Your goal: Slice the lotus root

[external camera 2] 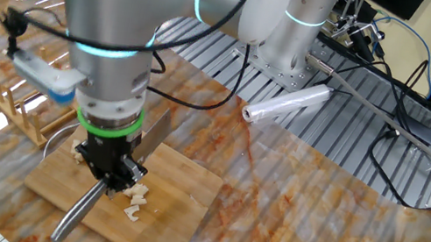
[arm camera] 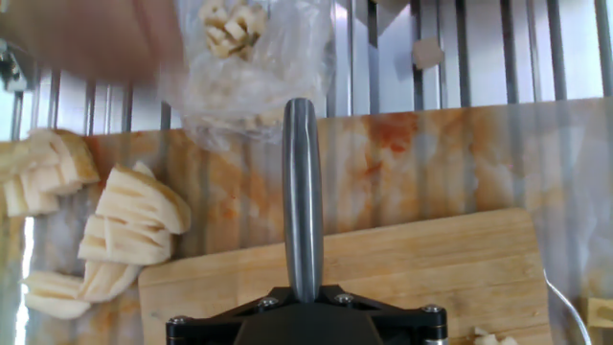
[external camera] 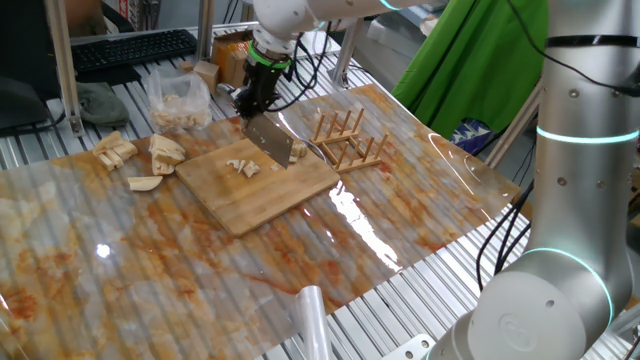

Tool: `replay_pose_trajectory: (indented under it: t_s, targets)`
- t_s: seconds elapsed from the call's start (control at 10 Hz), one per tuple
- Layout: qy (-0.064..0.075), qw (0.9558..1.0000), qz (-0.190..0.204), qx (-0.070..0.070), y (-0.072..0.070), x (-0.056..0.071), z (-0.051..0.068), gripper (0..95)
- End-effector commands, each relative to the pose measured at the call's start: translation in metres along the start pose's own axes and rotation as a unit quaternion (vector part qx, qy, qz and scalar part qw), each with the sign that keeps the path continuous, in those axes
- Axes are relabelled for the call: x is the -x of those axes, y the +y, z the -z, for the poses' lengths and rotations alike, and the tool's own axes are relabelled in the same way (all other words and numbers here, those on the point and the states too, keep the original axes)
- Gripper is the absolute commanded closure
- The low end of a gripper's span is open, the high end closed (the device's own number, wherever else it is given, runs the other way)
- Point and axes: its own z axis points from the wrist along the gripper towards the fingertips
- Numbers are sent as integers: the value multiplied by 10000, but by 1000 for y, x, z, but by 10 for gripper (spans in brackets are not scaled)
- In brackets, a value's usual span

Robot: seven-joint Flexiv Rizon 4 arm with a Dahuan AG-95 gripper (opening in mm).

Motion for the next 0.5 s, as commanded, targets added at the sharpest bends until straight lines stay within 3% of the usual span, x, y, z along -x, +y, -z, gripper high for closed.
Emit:
replay_pose_trajectory:
  t_s: [0.1,0.2,0.5]
  targets:
    - [-40,9999,115,-20,1,-1,-3,950]
    - [-18,9995,284,-129,-1,-1,-5,950]
    - [49,9984,543,-123,0,-4,-10,950]
